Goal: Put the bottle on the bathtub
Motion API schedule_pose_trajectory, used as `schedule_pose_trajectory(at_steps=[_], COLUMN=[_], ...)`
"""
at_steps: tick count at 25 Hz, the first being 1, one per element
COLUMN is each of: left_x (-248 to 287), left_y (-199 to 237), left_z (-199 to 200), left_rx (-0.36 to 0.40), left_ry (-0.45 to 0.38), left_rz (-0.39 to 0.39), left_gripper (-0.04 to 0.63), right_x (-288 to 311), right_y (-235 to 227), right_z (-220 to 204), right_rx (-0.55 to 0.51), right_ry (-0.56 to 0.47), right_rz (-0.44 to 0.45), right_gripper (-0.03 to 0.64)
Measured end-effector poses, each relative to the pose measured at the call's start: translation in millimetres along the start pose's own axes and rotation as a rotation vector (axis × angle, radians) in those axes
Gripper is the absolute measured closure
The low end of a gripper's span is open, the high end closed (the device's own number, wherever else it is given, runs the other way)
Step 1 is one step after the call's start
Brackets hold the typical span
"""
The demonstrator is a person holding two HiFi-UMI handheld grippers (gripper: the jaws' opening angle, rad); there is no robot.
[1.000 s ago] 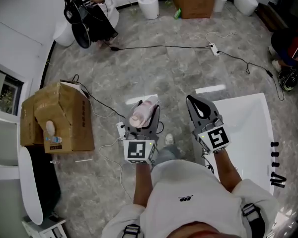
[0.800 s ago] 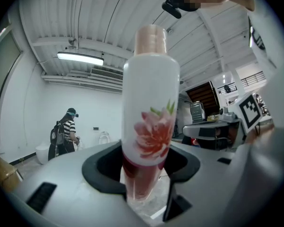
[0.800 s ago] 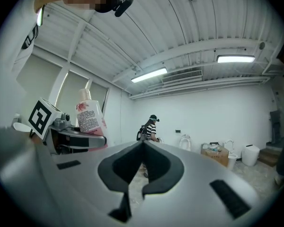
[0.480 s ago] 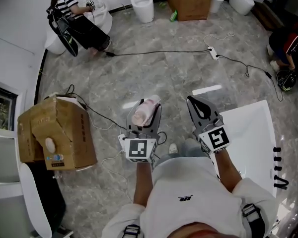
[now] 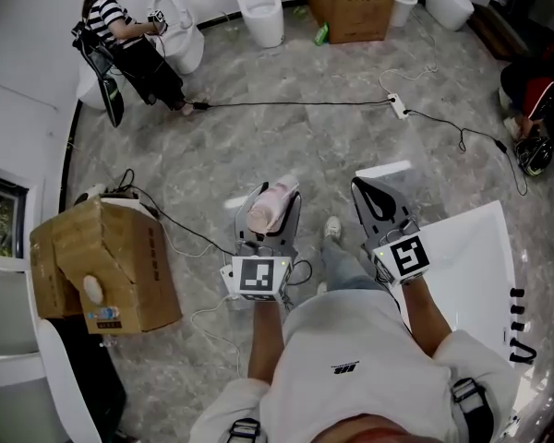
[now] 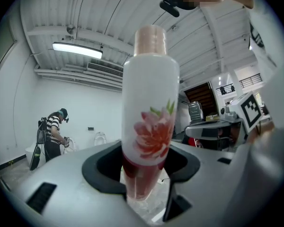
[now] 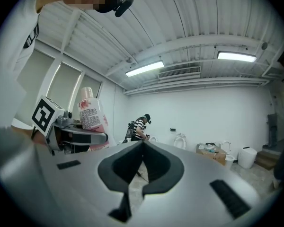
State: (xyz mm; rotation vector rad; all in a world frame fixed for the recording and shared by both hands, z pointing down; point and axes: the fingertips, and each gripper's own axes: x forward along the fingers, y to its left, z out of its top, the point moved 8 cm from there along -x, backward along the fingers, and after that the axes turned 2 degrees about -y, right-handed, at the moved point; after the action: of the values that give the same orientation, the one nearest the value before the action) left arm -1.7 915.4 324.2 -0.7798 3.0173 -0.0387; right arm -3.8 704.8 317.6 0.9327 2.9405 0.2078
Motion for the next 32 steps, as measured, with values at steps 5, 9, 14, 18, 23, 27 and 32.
schedule_pose_trajectory(at_steps=[5,9,14,18,23,27,32], left_x=[55,106,169,212,257,293,337], left_y=[28,45,61,71,79,79,71], left_z=[-1,-1,3,3,2,6,10], left_rx=[0.007,0.007,0.005,0.009,0.011,0.018,0.012], left_ry=[0.009,0.013,0.026,0.03,0.038,0.025,0.021], left_rz=[-0.01,-0.032,-0.048,-0.06,-0.079,-0.108,-0.193], left_gripper=[0.367,0.367,0.367,0.367,0.367,0.367,0.367], right_x=[49,88,130,162,189,196,192], right_y=[-36,-68,-116,-147,-181,-208,-238], right_z=[-6,-10,-14,-18,-21,-24,-25], right_rx=[0.003,0.018,0.027,0.032,0.032,0.037,0.041], right_ry=[-0.008,-0.009,0.009,0.016,0.014,0.01,0.013], right_rz=[-0.001,-0.005,-0.006,-0.004,-0.012,-0.05,-0.144], right_gripper=[0.624,0.624,0.624,0.624,0.624,0.624,0.624])
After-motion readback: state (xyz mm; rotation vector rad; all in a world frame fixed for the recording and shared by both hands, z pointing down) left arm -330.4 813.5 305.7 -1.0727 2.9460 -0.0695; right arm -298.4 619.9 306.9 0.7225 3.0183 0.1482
